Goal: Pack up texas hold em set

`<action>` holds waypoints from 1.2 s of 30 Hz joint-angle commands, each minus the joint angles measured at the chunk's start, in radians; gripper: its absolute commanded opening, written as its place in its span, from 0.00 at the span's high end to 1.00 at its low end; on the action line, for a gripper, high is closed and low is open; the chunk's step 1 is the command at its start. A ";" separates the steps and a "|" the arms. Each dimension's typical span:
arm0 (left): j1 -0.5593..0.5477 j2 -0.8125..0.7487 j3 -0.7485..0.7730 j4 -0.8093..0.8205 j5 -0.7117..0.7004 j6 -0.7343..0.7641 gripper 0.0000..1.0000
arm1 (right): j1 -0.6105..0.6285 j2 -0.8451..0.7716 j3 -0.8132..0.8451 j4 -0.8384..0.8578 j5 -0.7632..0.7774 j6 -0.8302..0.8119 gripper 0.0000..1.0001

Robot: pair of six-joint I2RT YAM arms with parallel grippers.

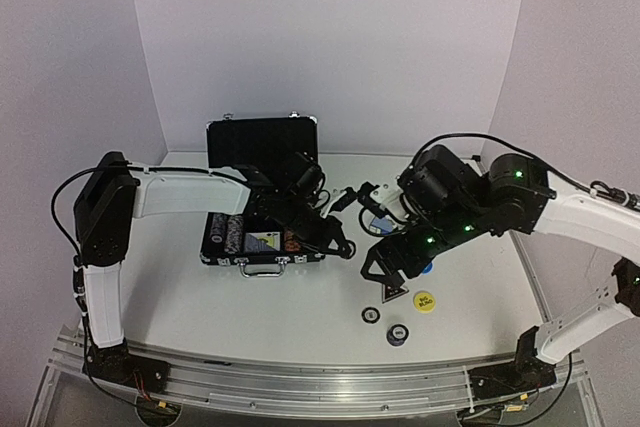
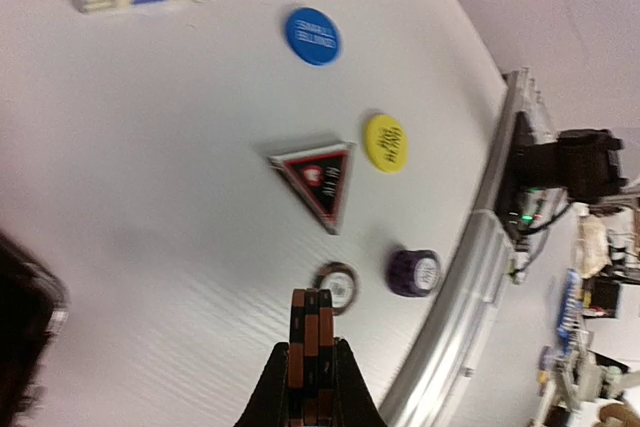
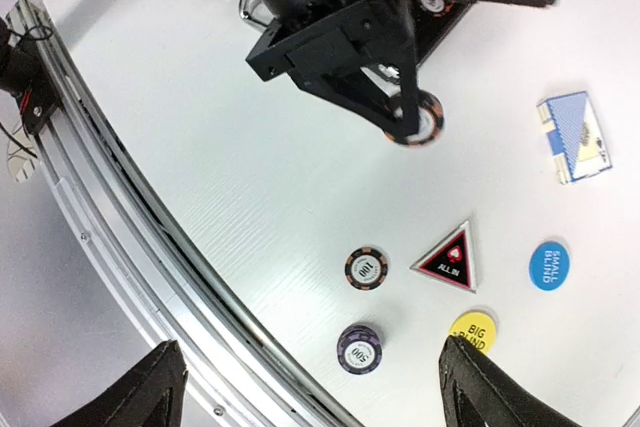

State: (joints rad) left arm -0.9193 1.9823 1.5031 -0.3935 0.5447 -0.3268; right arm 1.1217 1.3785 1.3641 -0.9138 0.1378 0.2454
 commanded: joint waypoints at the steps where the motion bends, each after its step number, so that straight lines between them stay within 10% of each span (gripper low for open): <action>1: 0.046 -0.016 0.084 -0.080 -0.350 0.254 1.00 | -0.001 -0.088 -0.058 0.007 0.124 0.062 0.15; 12: 0.105 0.104 0.174 -0.150 -0.564 0.770 1.00 | -0.002 -0.139 -0.149 0.010 0.276 0.156 0.13; 36: 0.127 0.260 0.296 -0.202 -0.577 0.840 1.00 | -0.003 -0.085 -0.144 0.008 0.306 0.192 0.13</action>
State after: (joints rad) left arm -0.7956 2.2161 1.7288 -0.5950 -0.0269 0.4994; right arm 1.1214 1.2790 1.2121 -0.9085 0.4258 0.4217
